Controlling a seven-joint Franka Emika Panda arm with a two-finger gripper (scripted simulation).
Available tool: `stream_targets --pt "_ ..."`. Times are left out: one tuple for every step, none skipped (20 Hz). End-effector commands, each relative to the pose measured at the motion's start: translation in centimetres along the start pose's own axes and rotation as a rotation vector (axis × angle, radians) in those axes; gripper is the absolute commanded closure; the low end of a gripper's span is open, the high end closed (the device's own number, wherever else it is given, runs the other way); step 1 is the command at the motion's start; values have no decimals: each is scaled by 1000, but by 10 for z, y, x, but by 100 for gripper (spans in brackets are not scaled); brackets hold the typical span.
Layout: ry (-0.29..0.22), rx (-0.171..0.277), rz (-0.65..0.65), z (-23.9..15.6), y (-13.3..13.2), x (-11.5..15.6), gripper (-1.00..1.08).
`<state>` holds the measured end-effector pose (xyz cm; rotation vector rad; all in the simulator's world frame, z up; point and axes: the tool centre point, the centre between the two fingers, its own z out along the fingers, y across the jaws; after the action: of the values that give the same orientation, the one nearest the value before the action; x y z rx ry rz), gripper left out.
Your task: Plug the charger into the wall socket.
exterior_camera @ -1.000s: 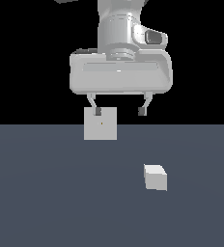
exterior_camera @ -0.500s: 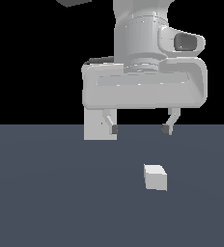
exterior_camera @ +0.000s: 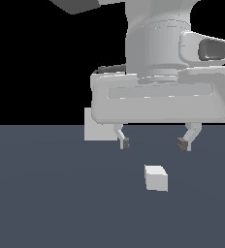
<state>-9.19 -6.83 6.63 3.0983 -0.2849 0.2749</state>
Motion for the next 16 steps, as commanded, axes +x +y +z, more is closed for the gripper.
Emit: stream_targets --pt "7 -1 6 3 3 -2 -92" --pt "8 -1 7 3 3 -2 -92" --pt "9 -1 8 4 4 -3 -92" --pt "10 -1 9 4 4 -3 -92" --pt "10 -1 9 4 4 -3 -92" --pt "9 0 9 4 4 -3 -92" --pt "9 0 8 4 3 -2 -92" --pt "8 0 7 4 3 -2 -92" --pt "8 0 7 4 3 -2 -92" --pt "8 0 8 4 3 -2 -92" --pt "8 0 8 4 3 -2 -92" --pt "8 0 8 5 3 -2 -92" --pt "8 0 8 6 3 -3 -92" --pt "8 0 8 8 3 -3 -92" --pt "8 0 8 10 3 -4 -92" --pt "8 0 8 13 3 -4 -92"
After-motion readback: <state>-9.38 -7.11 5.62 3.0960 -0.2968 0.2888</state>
